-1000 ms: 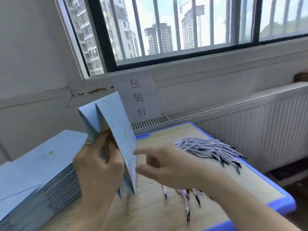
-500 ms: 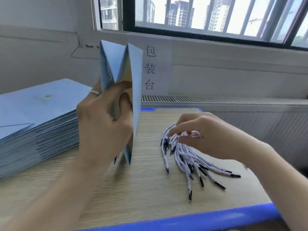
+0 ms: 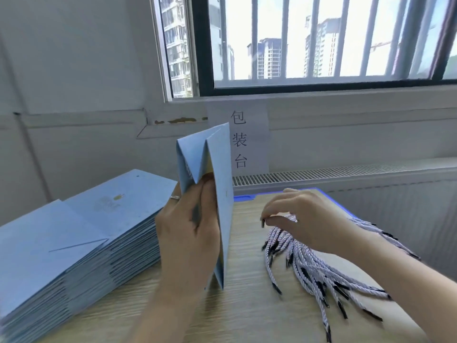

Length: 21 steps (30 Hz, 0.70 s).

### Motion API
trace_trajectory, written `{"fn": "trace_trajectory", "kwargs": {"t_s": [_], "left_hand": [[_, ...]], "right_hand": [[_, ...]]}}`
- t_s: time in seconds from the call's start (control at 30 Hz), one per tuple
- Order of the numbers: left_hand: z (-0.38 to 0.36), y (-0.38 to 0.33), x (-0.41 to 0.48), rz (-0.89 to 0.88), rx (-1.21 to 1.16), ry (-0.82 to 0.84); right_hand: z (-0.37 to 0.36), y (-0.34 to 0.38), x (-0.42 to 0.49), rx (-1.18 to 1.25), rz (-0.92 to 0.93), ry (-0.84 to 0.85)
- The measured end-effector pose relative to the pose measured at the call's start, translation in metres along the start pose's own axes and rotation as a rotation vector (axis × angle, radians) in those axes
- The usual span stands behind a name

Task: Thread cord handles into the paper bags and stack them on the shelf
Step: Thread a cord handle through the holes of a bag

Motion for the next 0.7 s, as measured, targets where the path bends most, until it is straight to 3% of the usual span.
{"fn": "trace_trajectory", "kwargs": {"t_s": [0.1,0.23,0.43,0.7], "left_hand": [[0.000,-0.001,-0.001,0.003,0.000,0.004],[-0.001,0.000,-0.003,0.038,-0.002,0.007],[-0.001,0.004,-0.003,0.032,0.015,0.014],[-0.002,0.002,-0.003,0.036,-0.003,0.043]], "right_hand": [[0.024,0.014,0.008,0.243,-0.079,-0.183],[0.042,0.042,0.019,0.492,-0.074,-0.261],[0.029,0.068,0.032,0.560,-0.066,-0.190],[0.023,0.072,0.031,0.581,-0.089,-0.271]]}}
Point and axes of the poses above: each hand's wrist, its own x-axis towards the middle knuckle, its own z-axis out of the back of the hand, y = z × x, the point moved 5 cm from there along x, towards the middle knuckle, and after that the axes turned 2 degrees about y, right-handed, at the moved point
